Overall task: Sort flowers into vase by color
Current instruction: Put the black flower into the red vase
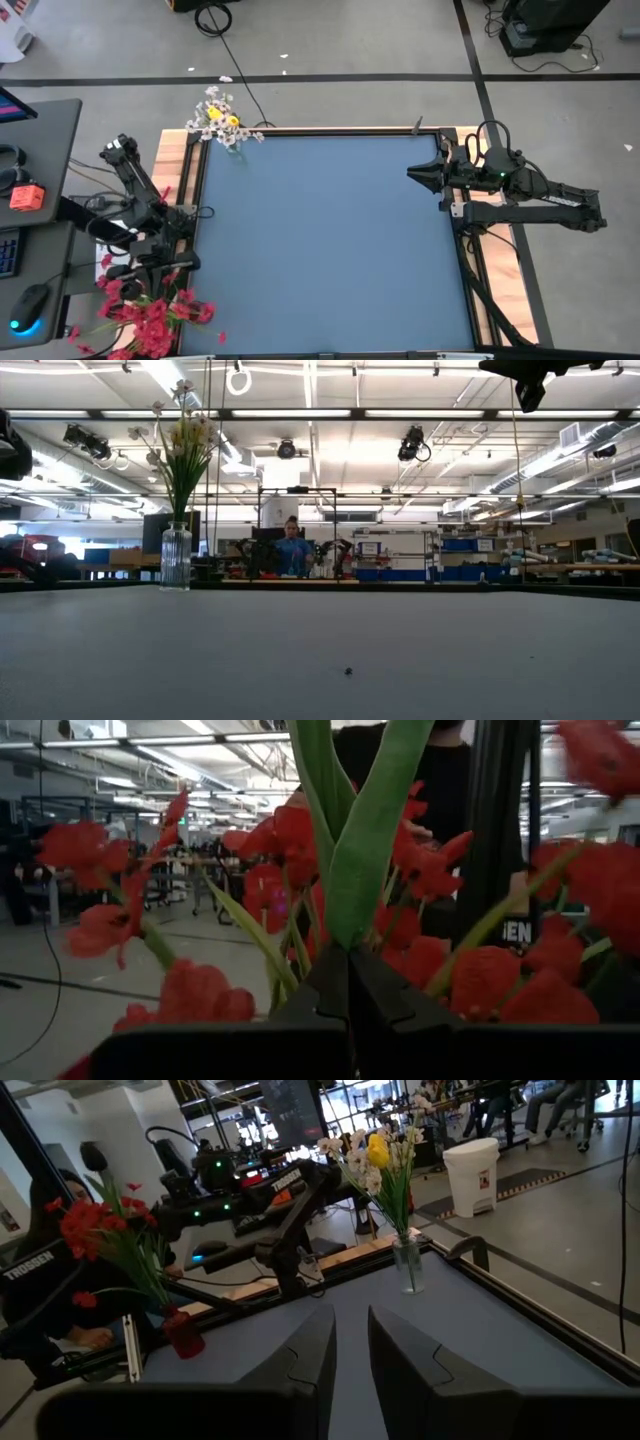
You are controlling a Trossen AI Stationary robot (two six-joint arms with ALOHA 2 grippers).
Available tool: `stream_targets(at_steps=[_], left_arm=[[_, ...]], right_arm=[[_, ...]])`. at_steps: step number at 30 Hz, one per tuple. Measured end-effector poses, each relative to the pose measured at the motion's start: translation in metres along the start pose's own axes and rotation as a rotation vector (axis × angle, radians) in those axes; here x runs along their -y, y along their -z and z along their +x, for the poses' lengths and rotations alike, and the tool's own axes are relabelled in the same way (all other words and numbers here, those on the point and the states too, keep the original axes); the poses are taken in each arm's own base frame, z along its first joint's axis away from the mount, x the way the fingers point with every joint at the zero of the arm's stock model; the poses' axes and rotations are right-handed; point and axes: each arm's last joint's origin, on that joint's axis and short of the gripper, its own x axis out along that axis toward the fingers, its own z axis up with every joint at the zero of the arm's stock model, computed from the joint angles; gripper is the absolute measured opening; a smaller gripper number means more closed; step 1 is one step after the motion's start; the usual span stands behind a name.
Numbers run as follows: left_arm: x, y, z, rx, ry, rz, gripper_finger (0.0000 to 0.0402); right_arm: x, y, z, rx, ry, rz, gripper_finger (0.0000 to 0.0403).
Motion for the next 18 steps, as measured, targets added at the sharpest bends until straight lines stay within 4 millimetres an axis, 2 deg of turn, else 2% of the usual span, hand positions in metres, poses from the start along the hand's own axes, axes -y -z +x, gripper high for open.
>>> stream_targets(at_steps=[6, 18], left_arm=[[-0.002, 0.003, 0.003, -0.021, -0.003, -0.036, 0.0005], [-0.003, 0.014, 0.002, -0.124, -0.021, -0.146, 0.0057]], right_arm=[[0.000, 0.000, 0.000, 0.000, 0.000, 0.000, 0.0073], [0.000, 0.000, 0.000, 0.000, 0.000, 0.000, 0.0073]])
